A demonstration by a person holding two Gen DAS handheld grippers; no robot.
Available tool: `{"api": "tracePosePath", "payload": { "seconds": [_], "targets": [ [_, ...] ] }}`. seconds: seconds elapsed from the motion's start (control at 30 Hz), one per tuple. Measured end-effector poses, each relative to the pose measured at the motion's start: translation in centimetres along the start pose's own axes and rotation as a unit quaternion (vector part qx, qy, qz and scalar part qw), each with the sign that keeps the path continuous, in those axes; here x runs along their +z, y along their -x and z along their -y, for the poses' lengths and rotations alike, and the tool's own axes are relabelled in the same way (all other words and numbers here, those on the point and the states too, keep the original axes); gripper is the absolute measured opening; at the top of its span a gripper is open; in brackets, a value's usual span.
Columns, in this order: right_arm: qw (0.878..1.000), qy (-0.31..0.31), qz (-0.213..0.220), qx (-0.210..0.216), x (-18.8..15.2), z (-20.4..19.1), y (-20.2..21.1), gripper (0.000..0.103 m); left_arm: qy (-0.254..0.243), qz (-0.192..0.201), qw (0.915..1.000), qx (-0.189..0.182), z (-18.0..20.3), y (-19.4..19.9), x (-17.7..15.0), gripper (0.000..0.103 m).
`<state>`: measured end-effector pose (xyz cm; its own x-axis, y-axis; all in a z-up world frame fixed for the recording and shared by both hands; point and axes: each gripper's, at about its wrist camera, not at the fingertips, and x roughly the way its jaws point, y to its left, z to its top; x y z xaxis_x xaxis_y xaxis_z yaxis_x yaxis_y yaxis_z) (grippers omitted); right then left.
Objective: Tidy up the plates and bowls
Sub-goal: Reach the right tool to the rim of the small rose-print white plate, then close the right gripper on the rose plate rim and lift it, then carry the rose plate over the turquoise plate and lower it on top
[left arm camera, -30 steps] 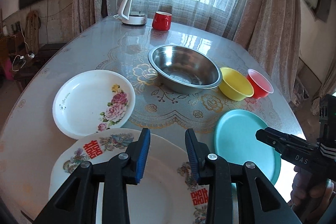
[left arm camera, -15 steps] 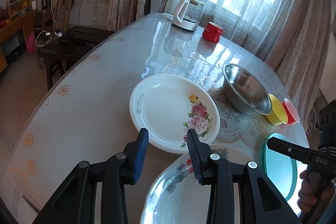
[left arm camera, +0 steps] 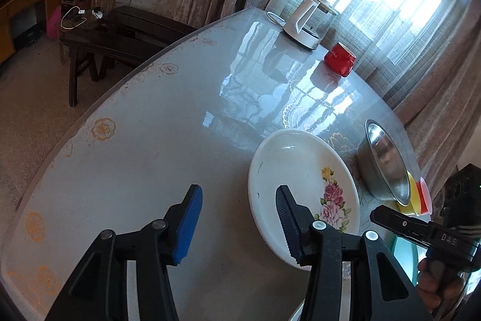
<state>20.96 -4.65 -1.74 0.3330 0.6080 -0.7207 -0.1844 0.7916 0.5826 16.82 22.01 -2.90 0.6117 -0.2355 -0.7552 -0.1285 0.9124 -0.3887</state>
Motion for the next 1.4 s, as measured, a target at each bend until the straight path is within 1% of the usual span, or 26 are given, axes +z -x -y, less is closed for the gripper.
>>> {"api": "tracePosePath", "payload": {
  "seconds": [0.1,0.13,0.17,0.27,0.3,0.33,0.37,0.4,0.47,0.53,0.63,0.77,0.97,1.07,1.17,1.3,1.4],
  "targets": [
    [1.0,-0.003,-0.012,0.002,0.2,-0.1,-0.8,0.03,-0.005,-0.003,1.0,-0.004,0.0,-0.8,0.5,0.043],
    [1.0,-0.005,-0.018,0.005,0.5,0.0,-1.2,0.029,-0.005,-0.006,1.0,-0.005,0.0,-1.2,0.5,0.043],
    [1.0,-0.008,-0.025,0.006,0.6,0.1,-1.6,0.029,-0.003,-0.011,0.9999,-0.008,0.0,-1.6,0.6,0.043],
    [0.999,-0.009,-0.039,0.001,0.9,0.1,-2.9,0.027,-0.008,-0.031,0.9995,-0.009,0.1,-3.1,0.6,0.036],
    [0.999,-0.006,-0.043,-0.003,0.9,0.0,-3.2,0.027,-0.013,-0.036,0.9992,-0.008,0.4,-3.6,0.6,0.029],
    [0.999,-0.004,-0.044,-0.007,0.9,0.0,-3.5,0.024,-0.022,-0.036,0.9991,-0.009,0.8,-3.8,0.5,0.018],
    [0.999,-0.003,-0.044,-0.01,0.9,0.0,-3.5,0.022,-0.029,-0.04,0.9987,-0.014,1.1,-3.9,0.4,0.014],
    [0.999,-0.001,-0.043,-0.013,1.0,-0.1,-3.5,0.022,-0.033,-0.039,0.9986,-0.01,1.5,-4.0,0.3,0.013],
    [0.999,0.004,-0.037,-0.021,1.1,-0.3,-3.2,0.022,-0.044,-0.033,0.9984,0.01,2.1,-3.9,0.3,0.013],
    [0.999,0.009,-0.025,-0.024,1.3,-0.5,-2.7,0.022,-0.049,-0.026,0.9984,0.012,2.5,-3.6,0.5,0.013],
    [1.0,0.015,-0.013,-0.02,1.5,-0.6,-1.9,0.022,-0.049,-0.013,0.9987,0.006,2.8,-2.7,0.9,0.014],
    [0.999,0.028,0.007,-0.02,1.2,-1.0,-0.6,0.022,-0.075,0.006,0.997,0.017,4.2,-1.3,0.8,0.014],
    [0.999,0.033,0.031,-0.005,-0.7,-0.3,2.9,0.022,-0.097,0.024,0.995,0.0,6.6,1.6,-0.6,0.014],
    [0.998,0.049,0.047,-0.014,-2.1,-0.5,5.0,0.022,-0.116,0.036,0.9926,-0.012,8.5,3.2,-2.0,0.014],
    [0.997,0.051,0.063,-0.018,-3.8,0.4,7.4,0.022,-0.138,0.044,0.989,-0.028,10.6,4.4,-3.5,0.014],
    [0.995,0.032,0.09,-0.02,-5.9,2.4,11.0,0.022,-0.165,0.034,0.9846,-0.048,13.8,4.8,-5.6,0.014],
    [0.994,0.018,0.107,-0.031,-7.4,4.1,13.7,0.022,-0.183,0.022,0.9807,-0.065,16.3,4.6,-7.3,0.014]
  ]
}}
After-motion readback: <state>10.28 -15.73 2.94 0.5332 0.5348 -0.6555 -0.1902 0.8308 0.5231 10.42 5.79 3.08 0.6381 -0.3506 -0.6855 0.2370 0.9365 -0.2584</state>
